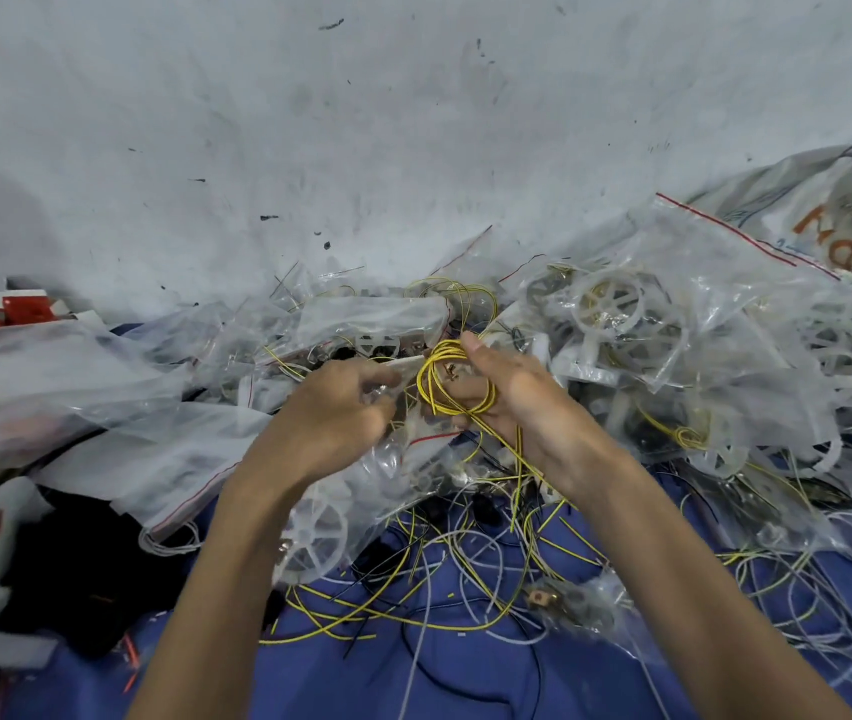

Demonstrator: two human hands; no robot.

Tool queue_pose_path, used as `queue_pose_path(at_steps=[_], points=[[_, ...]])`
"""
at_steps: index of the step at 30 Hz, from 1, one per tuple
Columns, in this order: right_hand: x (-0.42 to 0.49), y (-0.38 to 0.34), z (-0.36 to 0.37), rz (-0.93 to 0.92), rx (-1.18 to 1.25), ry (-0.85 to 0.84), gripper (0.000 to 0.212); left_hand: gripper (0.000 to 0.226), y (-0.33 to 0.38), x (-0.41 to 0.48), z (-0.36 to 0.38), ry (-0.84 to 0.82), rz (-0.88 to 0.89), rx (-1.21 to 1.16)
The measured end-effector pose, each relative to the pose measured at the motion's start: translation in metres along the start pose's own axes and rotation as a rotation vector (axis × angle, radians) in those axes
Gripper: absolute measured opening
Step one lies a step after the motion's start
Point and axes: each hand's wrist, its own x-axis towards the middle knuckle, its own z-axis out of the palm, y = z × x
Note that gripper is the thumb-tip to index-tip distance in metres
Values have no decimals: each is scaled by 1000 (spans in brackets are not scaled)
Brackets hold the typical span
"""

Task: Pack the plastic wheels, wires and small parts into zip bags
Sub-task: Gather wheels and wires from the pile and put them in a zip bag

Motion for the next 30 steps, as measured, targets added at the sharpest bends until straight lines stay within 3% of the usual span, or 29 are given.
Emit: queue_pose_path(at_steps=[3,5,10,13,17,19,23,26,28,30], points=[[1,4,-4,120,82,-42,39,32,-3,-2,-5,-22,-51,-216],[-1,6,-7,130,-156,-65,40,34,-3,-2,-5,-18,-62,-268],[-8,-16,13,-198,-720,-296,20,42,7,-6,-7,-59,62,-180],[-2,-33,31,-337,-1090,-507,25,40,10,-10,-15,-56,112,-147],[1,-30,47,-56,-1568,-739,17,41,12,-15,-20,-137,130,-201],[2,-25,53,-2,-1594,-705,32,42,16,-15,-16,-145,141,-223],[0,-26,67,21,-1335,-658,25,45,16,-11,-16,-80,74,-336],[1,-18,69,239,-1471,-625,49,46,12,-11,-16,-93,40,-356],[5,-17,73,215,-1536,-561,23,49,11,-11,-18,-88,47,-376],[8,-18,78,90,-1469,-515,24,50,11,-12,-21,-69,54,-406]])
